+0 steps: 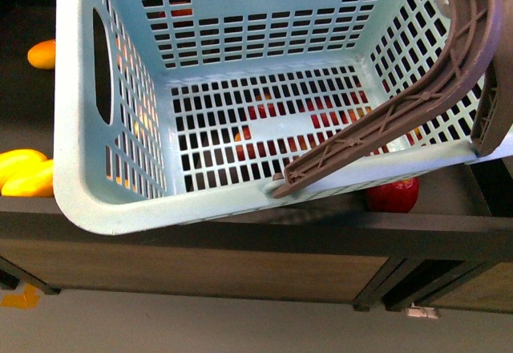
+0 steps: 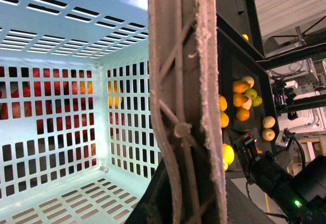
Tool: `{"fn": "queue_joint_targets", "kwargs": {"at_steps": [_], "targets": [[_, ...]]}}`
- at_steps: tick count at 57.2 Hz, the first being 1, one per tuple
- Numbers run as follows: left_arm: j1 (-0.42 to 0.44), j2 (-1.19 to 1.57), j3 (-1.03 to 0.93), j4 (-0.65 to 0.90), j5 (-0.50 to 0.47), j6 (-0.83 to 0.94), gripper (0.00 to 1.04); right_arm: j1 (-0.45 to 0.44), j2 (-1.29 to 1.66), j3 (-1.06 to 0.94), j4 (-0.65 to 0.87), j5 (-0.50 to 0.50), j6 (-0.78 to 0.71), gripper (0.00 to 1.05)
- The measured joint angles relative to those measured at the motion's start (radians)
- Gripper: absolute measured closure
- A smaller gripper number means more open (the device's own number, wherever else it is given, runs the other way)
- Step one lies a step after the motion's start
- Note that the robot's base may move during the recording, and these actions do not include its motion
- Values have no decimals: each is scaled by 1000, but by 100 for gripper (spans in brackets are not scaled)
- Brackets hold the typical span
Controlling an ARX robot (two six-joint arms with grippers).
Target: Pick lemon and mango into basket
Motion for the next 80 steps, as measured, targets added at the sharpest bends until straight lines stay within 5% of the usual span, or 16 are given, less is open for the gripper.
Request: {"fn": "queue_joint_targets", "kwargs": {"at_steps": [33, 80], "targets": [[0, 0, 0, 0, 4, 0, 100, -34, 367, 435, -210, 4, 251, 9], [0, 0, 0, 0, 4, 0, 100, -16, 704, 902, -413, 34, 305, 9]]}}
